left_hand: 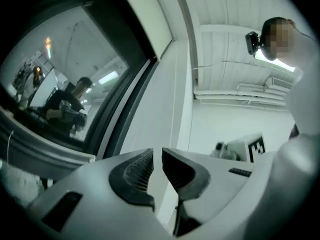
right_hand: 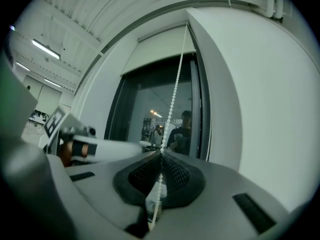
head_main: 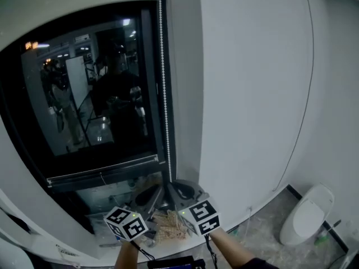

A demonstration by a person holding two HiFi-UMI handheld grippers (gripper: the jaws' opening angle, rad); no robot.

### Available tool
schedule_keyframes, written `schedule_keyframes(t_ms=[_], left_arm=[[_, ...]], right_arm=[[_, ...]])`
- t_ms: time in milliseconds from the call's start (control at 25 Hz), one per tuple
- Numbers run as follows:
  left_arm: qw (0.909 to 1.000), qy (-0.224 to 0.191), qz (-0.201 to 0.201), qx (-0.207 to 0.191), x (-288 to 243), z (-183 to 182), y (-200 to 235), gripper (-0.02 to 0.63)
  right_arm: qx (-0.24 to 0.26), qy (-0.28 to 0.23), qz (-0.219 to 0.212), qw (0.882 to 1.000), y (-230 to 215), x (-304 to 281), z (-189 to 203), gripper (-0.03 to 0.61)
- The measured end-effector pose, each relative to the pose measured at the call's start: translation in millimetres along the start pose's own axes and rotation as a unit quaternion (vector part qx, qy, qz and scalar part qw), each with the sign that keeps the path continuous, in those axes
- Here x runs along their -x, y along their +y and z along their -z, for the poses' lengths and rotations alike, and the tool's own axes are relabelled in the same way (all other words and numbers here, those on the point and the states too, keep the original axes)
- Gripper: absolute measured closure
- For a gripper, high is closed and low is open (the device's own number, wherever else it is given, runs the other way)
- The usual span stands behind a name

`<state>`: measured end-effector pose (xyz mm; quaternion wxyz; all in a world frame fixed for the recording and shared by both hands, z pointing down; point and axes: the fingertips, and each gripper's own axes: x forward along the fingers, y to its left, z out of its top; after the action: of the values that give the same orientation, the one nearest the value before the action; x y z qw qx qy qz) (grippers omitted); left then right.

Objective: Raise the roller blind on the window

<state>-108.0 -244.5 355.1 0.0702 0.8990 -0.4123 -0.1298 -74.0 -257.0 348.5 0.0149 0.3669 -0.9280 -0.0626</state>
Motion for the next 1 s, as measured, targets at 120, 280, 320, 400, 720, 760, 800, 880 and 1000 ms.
schedule_keyframes(t_ms=[120, 280, 320, 400, 720, 760, 800, 880, 1000], left_arm=[[0.9977, -0.022, 0.014, -0.063, -22.4, -53.5, -20.0, 0.6], [0.9933, -0.029, 0.011, -0.111, -42.3, -85.8, -33.0, 0.597], [0.9932, -0.034, 0.012, -0.111, -44.2, -90.1, -34.9, 0.597], [0.9924, -0.043, 0.006, -0.115, -45.2, -96.1, -35.9, 0.598], [0.9898, -0.034, -0.024, -0.137, -43.4, -64.5, -20.6, 0.601], [0.9893, -0.031, -0.026, -0.14, -42.9, -61.3, -19.1, 0.6], [0.9888, -0.026, -0.027, -0.144, -43.1, -56.8, -17.2, 0.6], [0.989, -0.012, -0.032, -0.144, -43.1, -43.2, -8.9, 0.601], [0.9921, 0.012, -0.043, -0.117, -38.4, -10.5, 9.9, 0.601]], right_arm=[[0.002, 0.02, -0.008, 1.0, 11.5, -0.6, 18.9, 0.569], [-0.005, 0.039, -0.022, 0.999, 27.6, -2.0, 43.7, 0.569], [-0.005, 0.045, -0.025, 0.999, 30.8, -1.4, 50.2, 0.569], [-0.011, 0.055, -0.028, 0.998, 35.2, -0.6, 63.6, 0.569], [-0.028, 0.087, -0.006, 0.996, 28.9, 6.7, 109.5, 0.569], [-0.029, 0.088, -0.004, 0.996, 27.1, 7.9, 109.1, 0.569], [-0.035, 0.085, -0.004, 0.996, 25.7, 9.8, 103.7, 0.569], [-0.047, 0.074, -0.004, 0.996, 22.4, 13.2, 84.3, 0.568], [-0.054, 0.048, -0.004, 0.997, 15.0, 15.2, 62.7, 0.568]])
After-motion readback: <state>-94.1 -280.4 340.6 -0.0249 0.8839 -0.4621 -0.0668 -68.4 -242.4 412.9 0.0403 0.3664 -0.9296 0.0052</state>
